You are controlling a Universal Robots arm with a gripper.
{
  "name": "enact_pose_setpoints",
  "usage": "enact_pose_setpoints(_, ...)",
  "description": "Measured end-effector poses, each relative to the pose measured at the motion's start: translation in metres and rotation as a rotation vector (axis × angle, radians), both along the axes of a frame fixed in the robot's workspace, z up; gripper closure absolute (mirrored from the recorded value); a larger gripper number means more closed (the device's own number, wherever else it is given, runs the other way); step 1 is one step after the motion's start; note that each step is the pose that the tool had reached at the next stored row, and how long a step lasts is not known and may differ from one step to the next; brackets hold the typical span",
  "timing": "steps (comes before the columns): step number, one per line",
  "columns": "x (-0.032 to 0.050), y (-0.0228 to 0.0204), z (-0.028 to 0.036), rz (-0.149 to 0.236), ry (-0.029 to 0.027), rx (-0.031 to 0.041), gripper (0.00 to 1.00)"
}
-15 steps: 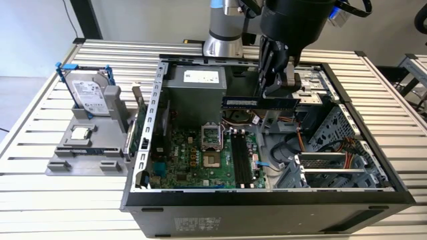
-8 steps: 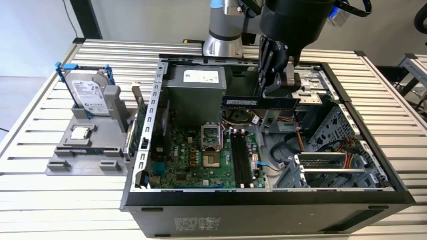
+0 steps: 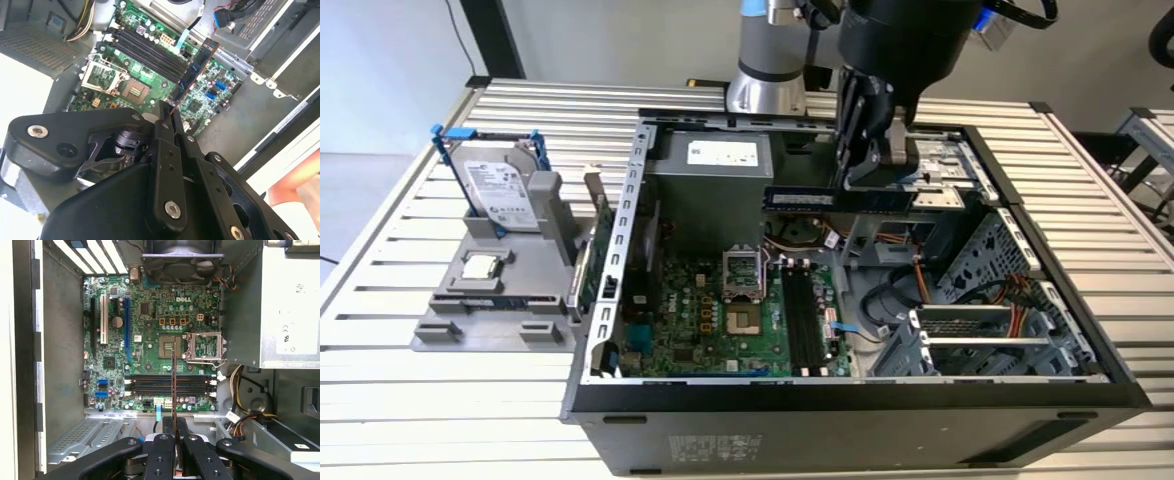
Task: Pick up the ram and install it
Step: 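Pick up the ram and move it above insertion slot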
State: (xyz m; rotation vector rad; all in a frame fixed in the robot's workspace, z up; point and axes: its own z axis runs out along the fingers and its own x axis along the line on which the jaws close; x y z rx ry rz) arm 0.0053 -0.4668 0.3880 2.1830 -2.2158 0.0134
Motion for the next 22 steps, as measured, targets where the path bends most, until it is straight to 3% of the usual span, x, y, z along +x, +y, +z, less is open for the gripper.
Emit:
enact_pose_setpoints(4, 0.0007, 0.0019, 0.0000, 0.000, 0.0000, 0.0000, 1.00)
enact_pose_setpoints(22, 0.0044, 0.0021, 0.0000, 0.000, 0.0028, 0.0000, 1.00)
